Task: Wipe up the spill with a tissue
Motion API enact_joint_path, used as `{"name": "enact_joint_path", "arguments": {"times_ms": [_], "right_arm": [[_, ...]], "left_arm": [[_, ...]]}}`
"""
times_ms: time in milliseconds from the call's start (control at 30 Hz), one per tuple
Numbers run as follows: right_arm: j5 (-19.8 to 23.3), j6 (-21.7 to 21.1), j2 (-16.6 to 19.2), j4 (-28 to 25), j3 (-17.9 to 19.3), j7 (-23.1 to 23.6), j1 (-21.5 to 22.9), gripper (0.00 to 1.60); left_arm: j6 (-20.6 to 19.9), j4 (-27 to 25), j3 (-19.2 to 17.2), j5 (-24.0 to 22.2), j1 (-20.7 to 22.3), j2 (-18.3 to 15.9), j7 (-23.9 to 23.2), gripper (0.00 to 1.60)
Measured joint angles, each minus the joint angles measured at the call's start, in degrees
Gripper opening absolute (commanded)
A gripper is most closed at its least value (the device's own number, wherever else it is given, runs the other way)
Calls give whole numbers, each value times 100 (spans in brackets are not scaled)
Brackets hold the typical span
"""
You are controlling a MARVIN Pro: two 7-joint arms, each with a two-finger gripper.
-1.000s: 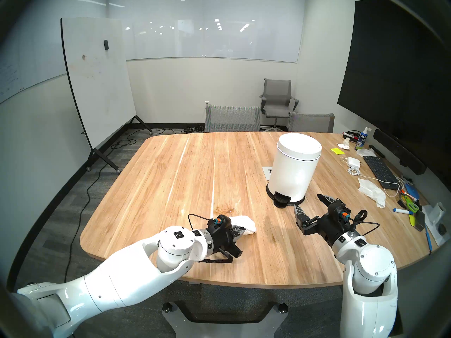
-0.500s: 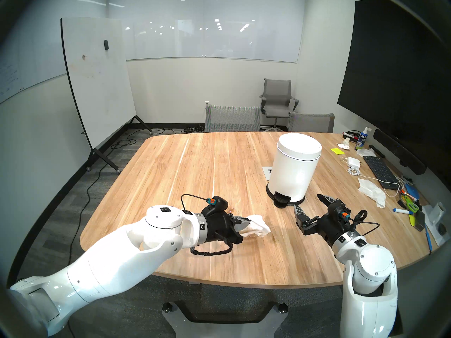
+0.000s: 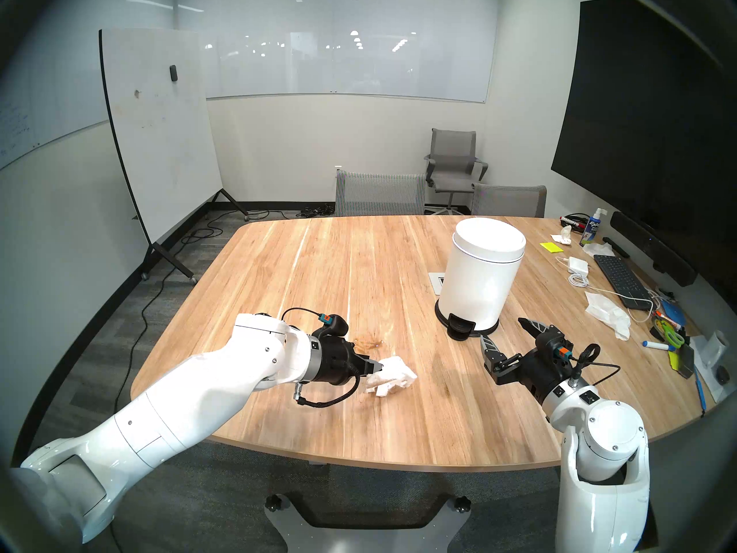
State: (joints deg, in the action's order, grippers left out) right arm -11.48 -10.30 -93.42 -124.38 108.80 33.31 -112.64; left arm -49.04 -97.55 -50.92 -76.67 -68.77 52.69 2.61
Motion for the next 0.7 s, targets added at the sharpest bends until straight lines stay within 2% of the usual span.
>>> {"name": "enact_joint_path", "arguments": {"times_ms": [100,300,333,367,400,433,467,700], "right_arm": [[0,0,0,-1,0,0,0,160],[-1,0,0,-2,0,0,0,160],[-1,0,0,-2,0,0,0,160],[-1,0,0,-3,0,0,0,160],[-1,0,0,-3,0,0,-1,160],[-1,0,0,-3,0,0,-1,160],[-1,0,0,-3,0,0,-1,160],[-1,0,0,-3,0,0,-1,160]], "left_arm": [[-204,315,-14,-139,117,152,231,0],[-308,729,-28,-232,276,361,459,0],[-309,766,-28,-234,291,380,470,48],[-308,842,-28,-235,322,418,487,73],[-302,873,-28,-233,336,434,488,131],[-289,899,-28,-231,347,447,488,147],[-249,929,-28,-213,363,463,471,160],[-7,680,-69,-45,341,378,230,160]]}}
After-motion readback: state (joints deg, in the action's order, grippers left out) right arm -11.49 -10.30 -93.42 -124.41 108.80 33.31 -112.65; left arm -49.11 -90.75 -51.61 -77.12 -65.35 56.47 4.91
